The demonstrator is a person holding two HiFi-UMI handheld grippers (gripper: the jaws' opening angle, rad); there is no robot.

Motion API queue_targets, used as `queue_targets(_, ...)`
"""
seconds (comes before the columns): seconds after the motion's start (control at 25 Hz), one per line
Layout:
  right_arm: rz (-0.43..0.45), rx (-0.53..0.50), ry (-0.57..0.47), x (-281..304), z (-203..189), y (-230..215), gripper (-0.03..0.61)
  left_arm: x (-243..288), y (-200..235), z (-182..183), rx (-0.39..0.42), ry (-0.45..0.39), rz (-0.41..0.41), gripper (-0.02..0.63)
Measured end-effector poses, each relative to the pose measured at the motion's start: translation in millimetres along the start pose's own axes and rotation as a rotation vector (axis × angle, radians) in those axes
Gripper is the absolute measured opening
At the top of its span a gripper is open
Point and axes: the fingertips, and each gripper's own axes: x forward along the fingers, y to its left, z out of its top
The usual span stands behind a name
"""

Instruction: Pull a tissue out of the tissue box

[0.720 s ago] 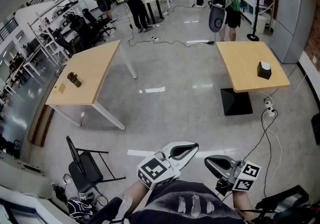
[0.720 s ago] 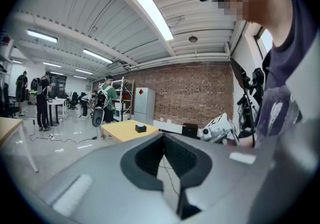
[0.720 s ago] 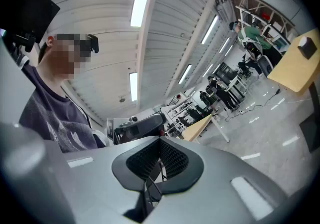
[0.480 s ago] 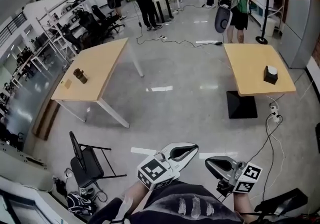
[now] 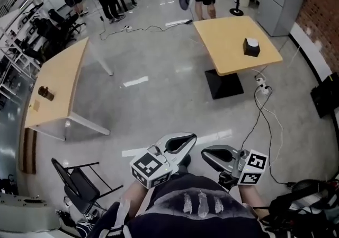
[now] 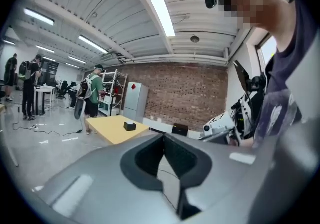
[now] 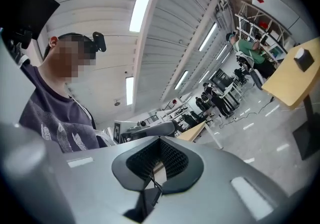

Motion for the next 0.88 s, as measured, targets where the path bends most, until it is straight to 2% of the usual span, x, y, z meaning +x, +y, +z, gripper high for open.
queue_targets(0.16, -0.103, 0.008, -0.01, -18, 10, 0, -0.002, 27, -9, 18, -0.005, -0.036, -0.12, 0.005)
queue_targets(0.28, -0.196, 0.005, -0.001, -12, 18, -18, -0.002, 38, 7, 28, -0.003, -0.05, -0.18, 0.005)
queue_targets(0.6, -0.337, -0.004, -0.016, 25, 37, -62, -0.001, 47, 72, 38, -0.024, -0.054, -0.257, 0.005)
queue_targets(0.88, -0.388, 0.0, 0.002, 64, 42, -92, -0.002, 45, 122, 36, -0.061, -0.062, -0.288, 0.005)
